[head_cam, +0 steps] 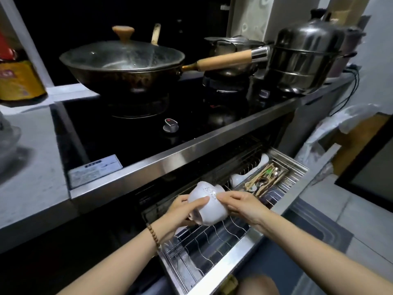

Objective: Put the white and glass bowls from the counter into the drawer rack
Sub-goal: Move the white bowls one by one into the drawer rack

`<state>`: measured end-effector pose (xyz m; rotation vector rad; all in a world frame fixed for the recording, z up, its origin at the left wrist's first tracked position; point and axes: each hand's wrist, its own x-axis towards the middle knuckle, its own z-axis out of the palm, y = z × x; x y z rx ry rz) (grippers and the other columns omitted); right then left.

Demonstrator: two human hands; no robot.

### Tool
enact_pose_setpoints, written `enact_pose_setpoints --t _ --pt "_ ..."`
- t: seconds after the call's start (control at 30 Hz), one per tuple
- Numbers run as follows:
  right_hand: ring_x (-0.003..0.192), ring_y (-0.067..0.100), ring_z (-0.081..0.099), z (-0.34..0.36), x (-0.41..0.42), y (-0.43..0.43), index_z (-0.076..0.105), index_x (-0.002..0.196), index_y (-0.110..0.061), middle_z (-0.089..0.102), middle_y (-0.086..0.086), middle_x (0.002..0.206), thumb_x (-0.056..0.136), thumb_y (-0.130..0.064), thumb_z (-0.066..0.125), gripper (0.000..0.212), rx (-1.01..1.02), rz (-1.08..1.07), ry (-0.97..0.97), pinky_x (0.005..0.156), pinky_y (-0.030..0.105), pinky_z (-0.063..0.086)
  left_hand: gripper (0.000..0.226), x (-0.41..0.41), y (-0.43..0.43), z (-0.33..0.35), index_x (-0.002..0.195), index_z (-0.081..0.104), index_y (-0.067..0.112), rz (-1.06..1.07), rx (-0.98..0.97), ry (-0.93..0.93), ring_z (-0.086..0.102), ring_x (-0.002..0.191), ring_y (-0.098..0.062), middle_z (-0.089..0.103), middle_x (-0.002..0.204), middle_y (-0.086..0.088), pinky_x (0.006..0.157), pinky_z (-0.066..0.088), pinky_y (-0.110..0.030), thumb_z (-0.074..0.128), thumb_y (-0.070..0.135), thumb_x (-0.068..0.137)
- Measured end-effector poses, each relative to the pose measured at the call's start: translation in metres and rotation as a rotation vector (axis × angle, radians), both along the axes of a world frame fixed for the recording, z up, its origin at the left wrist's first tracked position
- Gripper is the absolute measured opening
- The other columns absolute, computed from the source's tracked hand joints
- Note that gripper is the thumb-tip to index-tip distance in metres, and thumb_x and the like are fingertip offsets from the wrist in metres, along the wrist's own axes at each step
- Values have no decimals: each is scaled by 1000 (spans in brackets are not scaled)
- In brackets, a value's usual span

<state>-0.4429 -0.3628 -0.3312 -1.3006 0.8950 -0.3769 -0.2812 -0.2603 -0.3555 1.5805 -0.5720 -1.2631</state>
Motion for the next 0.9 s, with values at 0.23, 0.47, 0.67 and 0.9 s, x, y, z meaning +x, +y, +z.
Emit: enact_pose_setpoints --t 0.23,0.47,0.67,0.9 --pt "61 4 67 -53 44 -25 72 99 -7 73 -5 69 80 -9 71 19 12 148 176 58 16 54 65 35 -5 -65 113 53 17 90 151 2 66 89 -24 66 103 -10 89 53 -46 79 49 63" --pt "46 8 52 -100 78 -46 67 108 4 60 6 65 81 -3 69 28 14 146 360 52 18 45 60 54 -26 -120 115 60 6 97 231 29 60 66 -7 60 64 9 70 56 -25 75 46 72" --pt "34 0 52 -125 82 -56 69 93 3 60 5 57 79 0 71 15 70 64 376 47 14 47 85 61 -39 -149 137 46 9 54 240 60 62 105 -15 62 126 -8 72 52 -18 75 51 69" --pt "61 14 58 -138 79 -60 65 107 5 62 8 72 77 2 71 30 187 25 374 56 14 51 82 61 -47 -169 136 46 16 88 197 77 63 106 -14 65 122 -4 96 52 -32 76 48 67"
